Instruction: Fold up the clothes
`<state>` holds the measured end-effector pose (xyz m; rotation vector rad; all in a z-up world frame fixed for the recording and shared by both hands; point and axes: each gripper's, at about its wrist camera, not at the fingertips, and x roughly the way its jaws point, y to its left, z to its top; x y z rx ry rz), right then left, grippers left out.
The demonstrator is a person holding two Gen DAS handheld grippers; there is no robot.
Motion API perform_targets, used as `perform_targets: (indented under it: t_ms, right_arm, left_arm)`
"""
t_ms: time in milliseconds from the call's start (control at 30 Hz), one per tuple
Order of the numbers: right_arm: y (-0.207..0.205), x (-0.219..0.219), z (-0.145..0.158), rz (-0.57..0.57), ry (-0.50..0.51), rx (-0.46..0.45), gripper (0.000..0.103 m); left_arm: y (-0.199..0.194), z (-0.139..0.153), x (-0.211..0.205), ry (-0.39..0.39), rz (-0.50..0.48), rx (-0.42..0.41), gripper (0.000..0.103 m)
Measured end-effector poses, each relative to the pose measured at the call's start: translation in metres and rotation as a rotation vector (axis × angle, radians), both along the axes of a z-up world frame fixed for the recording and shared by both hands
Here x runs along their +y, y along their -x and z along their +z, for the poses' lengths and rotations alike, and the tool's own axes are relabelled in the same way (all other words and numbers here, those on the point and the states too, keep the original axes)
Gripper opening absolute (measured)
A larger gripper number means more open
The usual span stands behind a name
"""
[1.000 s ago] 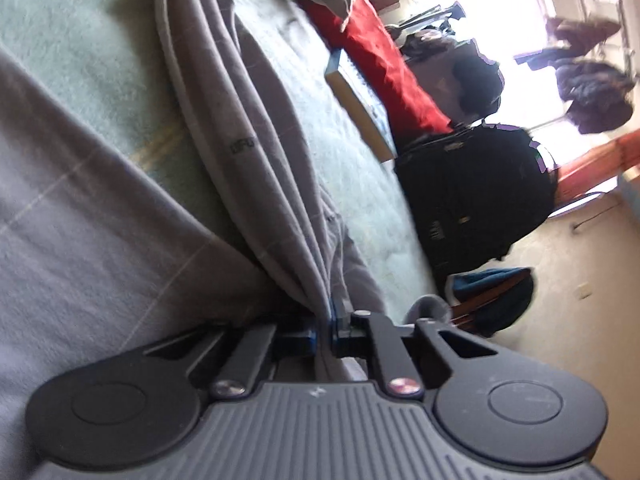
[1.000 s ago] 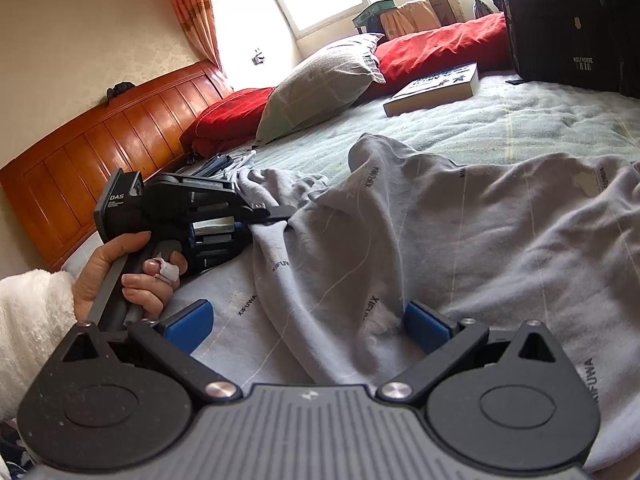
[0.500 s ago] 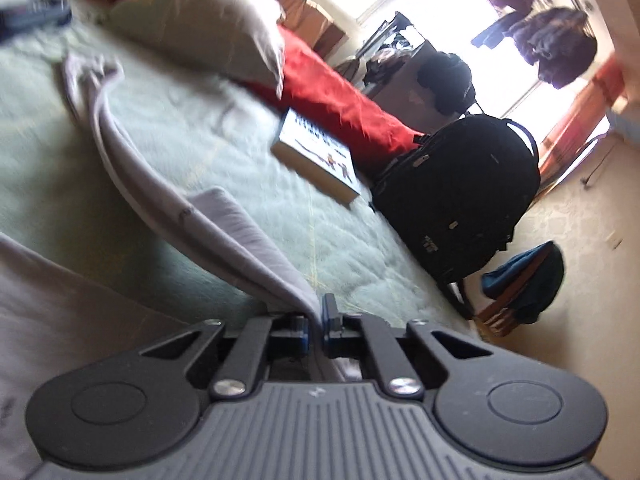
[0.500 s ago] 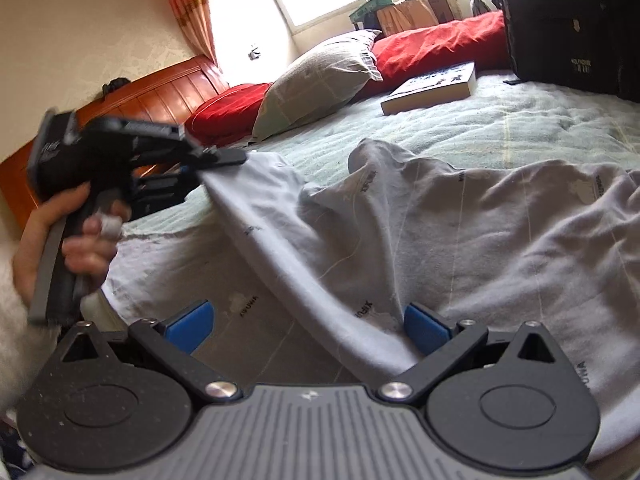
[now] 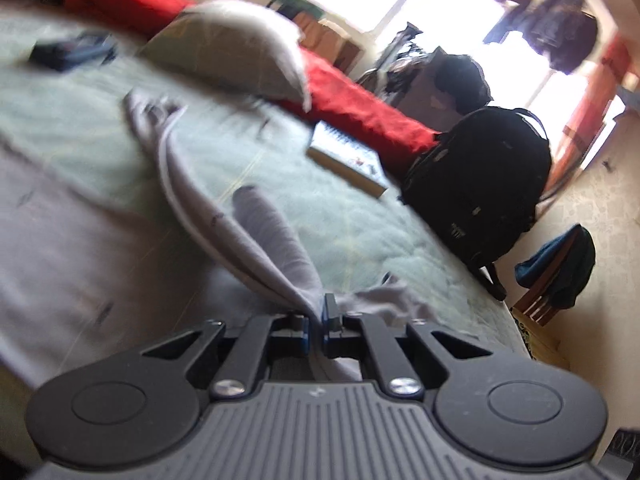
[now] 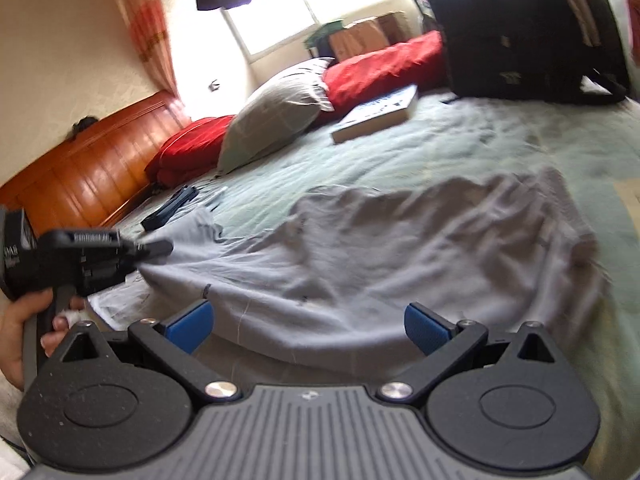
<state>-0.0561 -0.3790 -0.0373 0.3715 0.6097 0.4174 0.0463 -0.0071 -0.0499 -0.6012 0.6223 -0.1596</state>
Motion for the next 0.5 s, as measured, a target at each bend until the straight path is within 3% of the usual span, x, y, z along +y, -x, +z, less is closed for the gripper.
perform_targets:
  t_ms: [100,333,400,500]
  right_arm:
    - [0.011,-0.013,-0.006,-0.007,-0.077,0.049,0.103]
    - [0.005,-0.003,-0.028,0.110,-0.394,0.146,0.103]
    - [-0.004,0.005,-0.034,0.125,-0.437,0.175,0.103]
    - [-0.008,0.002,-0.036,0.082,-0.422,0.196,0.103]
  left_arm:
    - [0.007,-0.003,0.006,0.013,0.009,0.007,0.004]
    - [0.012,0.008,0.004,0.040,-0.004,-0.032,0.004]
    - [0.013,0.010,0.005,0.040,-0.006,-0.038,0.004]
    - [0.013,0.008,0.007,0.035,-0.010,-0.023,0.004]
